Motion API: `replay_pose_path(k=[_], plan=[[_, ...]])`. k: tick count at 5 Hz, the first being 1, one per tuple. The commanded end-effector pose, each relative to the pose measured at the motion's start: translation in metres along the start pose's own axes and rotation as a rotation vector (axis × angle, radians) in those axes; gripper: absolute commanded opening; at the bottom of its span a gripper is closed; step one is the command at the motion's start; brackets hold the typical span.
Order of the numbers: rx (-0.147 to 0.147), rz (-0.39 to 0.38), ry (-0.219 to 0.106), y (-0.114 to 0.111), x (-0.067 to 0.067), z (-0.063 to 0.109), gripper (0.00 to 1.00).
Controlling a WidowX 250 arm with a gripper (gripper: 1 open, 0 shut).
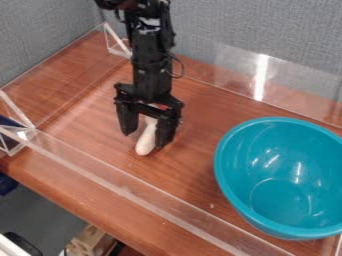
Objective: Put the mushroom in the blue bowl
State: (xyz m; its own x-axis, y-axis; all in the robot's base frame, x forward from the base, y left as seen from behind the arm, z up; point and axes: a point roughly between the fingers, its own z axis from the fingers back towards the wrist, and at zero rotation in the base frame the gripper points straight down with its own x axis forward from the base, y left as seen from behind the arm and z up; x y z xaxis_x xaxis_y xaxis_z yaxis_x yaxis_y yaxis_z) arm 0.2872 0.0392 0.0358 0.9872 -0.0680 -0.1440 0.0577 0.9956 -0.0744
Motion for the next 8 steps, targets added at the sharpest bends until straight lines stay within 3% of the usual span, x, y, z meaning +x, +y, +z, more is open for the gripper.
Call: replay_pose_path(k=[1,2,3,5,7,8], plan=[[0.010,0.010,-0.045,0.007,0.008,0.011,1.00],[0.011,0.004,-0.039,0.007,0.010,0.005,0.00],[0.017,-0.004,-0.036,0.006,0.011,0.003,0.00],[0.047,-0.026,-0.066,0.000,0.008,0.031,0.00],[0.086,-0.076,-0.181,-0.033,0.000,0.108,0.00],[0.081,-0.128,-0.224,-0.060,-0.009,0.135,0.00]])
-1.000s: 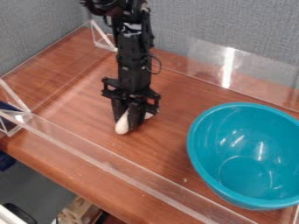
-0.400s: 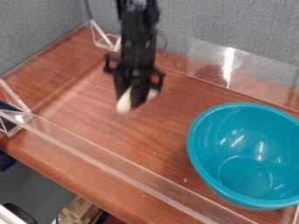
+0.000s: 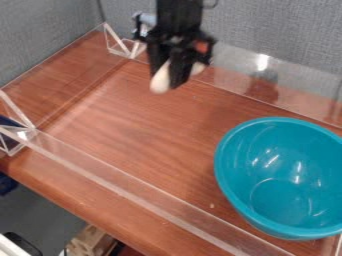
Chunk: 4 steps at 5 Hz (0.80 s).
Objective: Put the mushroom in the blue bowl
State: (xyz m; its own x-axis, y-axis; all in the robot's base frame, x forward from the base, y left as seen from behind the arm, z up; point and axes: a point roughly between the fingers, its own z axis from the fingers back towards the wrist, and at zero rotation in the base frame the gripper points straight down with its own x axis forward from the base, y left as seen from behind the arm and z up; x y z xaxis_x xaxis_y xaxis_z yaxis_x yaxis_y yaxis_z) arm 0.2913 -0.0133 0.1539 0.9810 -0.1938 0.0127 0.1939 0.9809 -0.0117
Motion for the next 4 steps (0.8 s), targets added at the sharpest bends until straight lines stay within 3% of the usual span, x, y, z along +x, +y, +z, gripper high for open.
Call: replay_pose_path(k=[1,2,3,4], plan=[[0.006,-0.055,-0.067,-0.029,0.001,0.014,0.00],[-0.005,-0.106,-0.041,-0.057,0.010,-0.006,0.00],[-0.002,-0.090,-0.014,-0.040,0.021,-0.022,0.00],[0.005,-0.054,-0.025,-0.023,0.022,-0.018,0.00]])
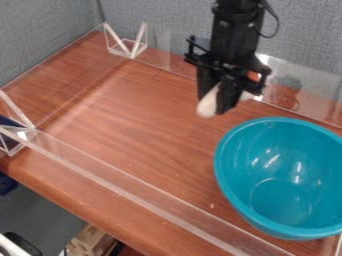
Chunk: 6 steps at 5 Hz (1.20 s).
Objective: Put the mushroom in the blue bowl
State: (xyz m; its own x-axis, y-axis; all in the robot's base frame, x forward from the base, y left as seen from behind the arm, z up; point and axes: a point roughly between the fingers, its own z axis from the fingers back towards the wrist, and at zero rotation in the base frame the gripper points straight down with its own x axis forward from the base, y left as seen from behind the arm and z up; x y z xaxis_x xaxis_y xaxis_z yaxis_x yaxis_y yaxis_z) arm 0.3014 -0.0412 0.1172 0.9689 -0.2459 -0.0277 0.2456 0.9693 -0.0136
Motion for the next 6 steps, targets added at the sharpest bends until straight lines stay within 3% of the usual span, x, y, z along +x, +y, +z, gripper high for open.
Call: replay_pose_path(k=[1,2,4,6], plan=[[0.016,0.030,-0.075,0.021,0.013,0.017,0.00],[0.018,0.022,-0.078,0.020,0.014,0.013,0.00],[0.007,-0.049,-0.085,-0.011,0.009,0.009,0.00],[0.029,0.004,-0.110,0.023,0.021,0.008,0.00]])
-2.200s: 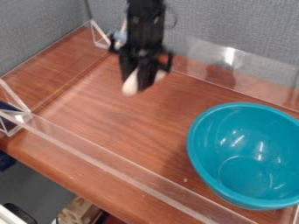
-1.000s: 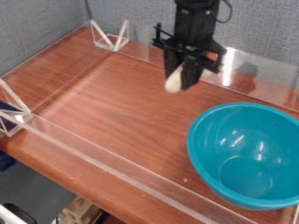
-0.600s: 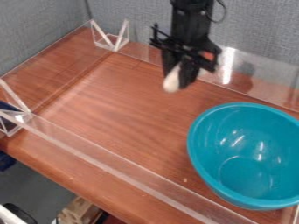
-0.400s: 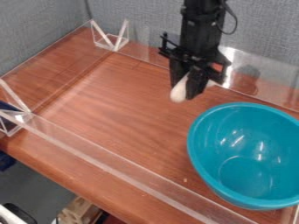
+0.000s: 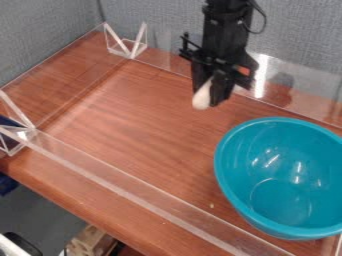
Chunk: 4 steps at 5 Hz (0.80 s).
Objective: Put the mushroom in the blue bowl
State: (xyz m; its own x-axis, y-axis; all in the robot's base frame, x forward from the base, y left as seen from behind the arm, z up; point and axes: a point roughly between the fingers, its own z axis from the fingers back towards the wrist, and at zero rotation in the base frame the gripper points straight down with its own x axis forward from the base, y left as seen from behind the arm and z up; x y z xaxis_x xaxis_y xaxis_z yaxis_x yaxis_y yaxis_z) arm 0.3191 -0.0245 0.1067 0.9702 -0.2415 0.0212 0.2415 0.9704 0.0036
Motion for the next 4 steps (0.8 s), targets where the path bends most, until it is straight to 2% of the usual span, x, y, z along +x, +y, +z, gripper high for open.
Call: replay_pose_path(k=[1,4], plan=[[0.016,0.003,-0.075,0.006,0.010,0.018,0.00],[-0.018,-0.098,-0.098,-0.053,-0.003,0.021,0.00]])
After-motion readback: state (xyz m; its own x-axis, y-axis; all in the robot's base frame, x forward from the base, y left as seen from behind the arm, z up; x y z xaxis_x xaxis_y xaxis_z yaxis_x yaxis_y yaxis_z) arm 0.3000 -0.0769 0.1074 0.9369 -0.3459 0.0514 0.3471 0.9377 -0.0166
